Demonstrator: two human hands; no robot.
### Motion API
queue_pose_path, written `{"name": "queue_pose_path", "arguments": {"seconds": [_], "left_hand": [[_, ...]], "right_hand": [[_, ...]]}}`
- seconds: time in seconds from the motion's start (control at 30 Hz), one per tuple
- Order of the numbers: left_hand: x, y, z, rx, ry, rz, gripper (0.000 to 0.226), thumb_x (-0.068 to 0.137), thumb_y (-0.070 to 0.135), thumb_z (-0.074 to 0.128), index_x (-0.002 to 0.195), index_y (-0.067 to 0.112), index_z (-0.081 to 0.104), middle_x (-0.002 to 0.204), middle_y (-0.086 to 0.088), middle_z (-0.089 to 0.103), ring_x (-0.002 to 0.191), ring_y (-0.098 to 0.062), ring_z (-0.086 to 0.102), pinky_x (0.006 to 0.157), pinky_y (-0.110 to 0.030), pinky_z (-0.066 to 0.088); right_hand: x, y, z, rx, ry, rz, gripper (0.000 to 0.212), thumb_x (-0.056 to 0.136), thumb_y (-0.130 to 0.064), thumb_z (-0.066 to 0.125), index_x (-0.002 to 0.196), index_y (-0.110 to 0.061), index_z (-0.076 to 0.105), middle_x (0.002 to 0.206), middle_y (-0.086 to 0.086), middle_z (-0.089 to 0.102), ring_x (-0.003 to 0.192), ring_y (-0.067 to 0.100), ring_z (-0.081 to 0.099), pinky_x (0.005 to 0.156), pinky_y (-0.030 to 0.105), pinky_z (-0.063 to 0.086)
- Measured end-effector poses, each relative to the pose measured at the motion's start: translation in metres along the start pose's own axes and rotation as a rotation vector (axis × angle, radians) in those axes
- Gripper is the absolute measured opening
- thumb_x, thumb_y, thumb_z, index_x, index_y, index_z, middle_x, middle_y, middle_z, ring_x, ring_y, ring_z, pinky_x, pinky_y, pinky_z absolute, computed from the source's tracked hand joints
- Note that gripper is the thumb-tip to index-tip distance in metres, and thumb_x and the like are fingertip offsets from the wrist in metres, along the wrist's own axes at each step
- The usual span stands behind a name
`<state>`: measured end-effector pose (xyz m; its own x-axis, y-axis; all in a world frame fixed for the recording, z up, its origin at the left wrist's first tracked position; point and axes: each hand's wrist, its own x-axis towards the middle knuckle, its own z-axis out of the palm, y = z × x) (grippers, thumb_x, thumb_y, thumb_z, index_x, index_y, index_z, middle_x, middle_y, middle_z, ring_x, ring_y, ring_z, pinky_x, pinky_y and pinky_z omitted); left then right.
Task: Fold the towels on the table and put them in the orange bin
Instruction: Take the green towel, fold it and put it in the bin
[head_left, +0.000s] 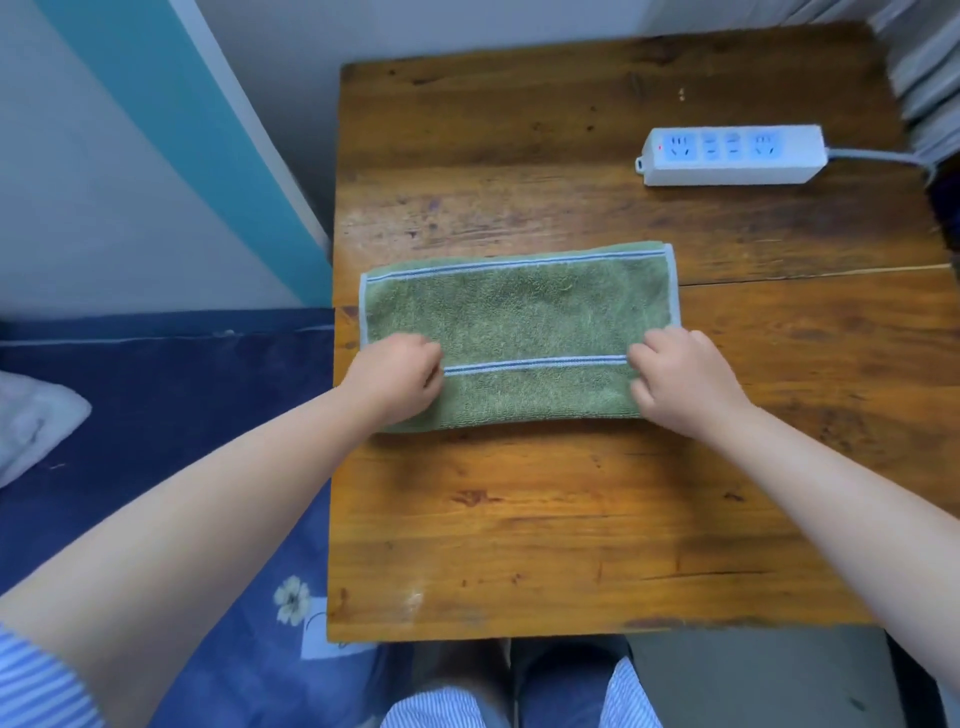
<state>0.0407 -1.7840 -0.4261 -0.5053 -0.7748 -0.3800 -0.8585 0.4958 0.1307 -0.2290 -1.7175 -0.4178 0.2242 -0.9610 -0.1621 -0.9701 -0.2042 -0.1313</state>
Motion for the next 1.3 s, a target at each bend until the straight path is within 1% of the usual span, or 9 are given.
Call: {"name": "queue_pose_path", "arguments": {"seconds": [0.1,0.17,0.23,0.47,0.83,1.0,1.1,1.2,1.3], "left_hand": [[0.026,0.016,-0.004,-0.221,0.301,-0.162,0.028,0.093,0.014,0.039,0.111,-0.001,0.053,0.116,-0.017,0.053,0.108,-0.029,0.047,0.083,-0.039,0.041],[0.043,0.026,-0.001,-0.304,0.335,-0.253,0.038,0.093,0.014,0.038,0.129,0.001,0.045,0.137,-0.014,0.043,0.127,-0.027,0.037,0.1,-0.039,0.033],[0.059,0.031,0.007,-0.302,0.309,-0.297,0.046,0.097,0.019,0.033,0.141,0.007,0.029,0.152,-0.008,0.025,0.141,-0.022,0.019,0.112,-0.037,0.018],[0.07,-0.001,0.04,-0.185,0.174,-0.346,0.06,0.096,0.044,0.026,0.147,0.02,0.006,0.157,-0.004,-0.001,0.144,-0.024,-0.007,0.115,-0.037,-0.004],[0.058,-0.045,0.031,-0.276,0.185,-0.646,0.063,0.096,0.043,0.027,0.147,0.013,0.005,0.157,-0.008,-0.001,0.145,-0.023,-0.005,0.115,-0.049,0.002],[0.046,0.011,0.03,-0.183,0.313,-0.424,0.066,0.094,0.04,0.032,0.147,0.011,0.005,0.156,-0.008,-0.006,0.142,-0.021,-0.014,0.112,-0.041,-0.012],[0.027,0.055,0.049,-0.212,0.179,-0.28,0.065,0.094,0.043,0.031,0.147,0.015,0.005,0.155,-0.005,-0.01,0.142,-0.02,-0.016,0.111,-0.038,-0.014],[0.018,0.062,0.064,-0.172,0.072,-0.283,0.064,0.095,0.047,0.027,0.147,0.02,0.003,0.156,-0.004,-0.008,0.144,-0.021,-0.012,0.111,-0.039,-0.014],[0.024,0.058,0.058,-0.183,0.104,-0.273,0.063,0.094,0.047,0.028,0.147,0.019,0.008,0.157,-0.004,-0.003,0.144,-0.02,-0.008,0.111,-0.04,-0.012]], "right_hand": [[0.035,-0.023,0.0,0.115,0.149,0.002,0.039,0.071,-0.01,0.036,0.087,0.011,0.064,0.091,0.029,0.065,0.088,0.042,0.062,0.074,0.046,0.05],[0.06,-0.038,0.007,0.179,0.089,0.029,0.042,0.083,-0.005,0.043,0.123,0.006,0.051,0.135,0.025,0.046,0.129,0.038,0.04,0.107,0.047,0.03],[0.08,-0.047,0.018,0.179,0.012,0.026,0.05,0.094,-0.015,0.037,0.142,-0.006,0.028,0.154,0.01,0.018,0.143,0.025,0.012,0.116,0.04,0.004],[0.109,-0.028,0.052,0.061,-0.088,0.066,0.054,0.097,-0.04,0.026,0.146,-0.024,0.009,0.157,-0.002,0.001,0.144,0.018,-0.004,0.114,0.036,-0.009],[0.084,0.053,0.035,0.205,-0.068,0.569,0.056,0.098,-0.037,0.022,0.147,-0.017,0.003,0.157,0.006,-0.003,0.144,0.023,-0.006,0.117,0.042,-0.002],[0.054,0.0,0.028,0.23,0.081,0.423,0.068,0.086,-0.044,0.015,0.145,-0.011,0.013,0.154,0.011,0.0,0.142,0.028,-0.004,0.113,0.041,-0.007],[0.024,-0.04,0.044,0.22,-0.003,0.309,0.061,0.087,-0.04,0.027,0.14,-0.011,0.03,0.15,0.011,0.017,0.139,0.032,0.009,0.111,0.049,0.004],[0.006,-0.036,0.051,0.147,-0.043,0.32,0.052,0.085,-0.03,0.042,0.132,-0.008,0.046,0.144,0.017,0.037,0.133,0.042,0.032,0.107,0.059,0.022],[-0.004,-0.017,0.045,0.216,-0.004,0.484,0.056,0.088,-0.033,0.031,0.136,-0.006,0.041,0.149,0.018,0.029,0.139,0.037,0.022,0.112,0.051,0.015]]}}
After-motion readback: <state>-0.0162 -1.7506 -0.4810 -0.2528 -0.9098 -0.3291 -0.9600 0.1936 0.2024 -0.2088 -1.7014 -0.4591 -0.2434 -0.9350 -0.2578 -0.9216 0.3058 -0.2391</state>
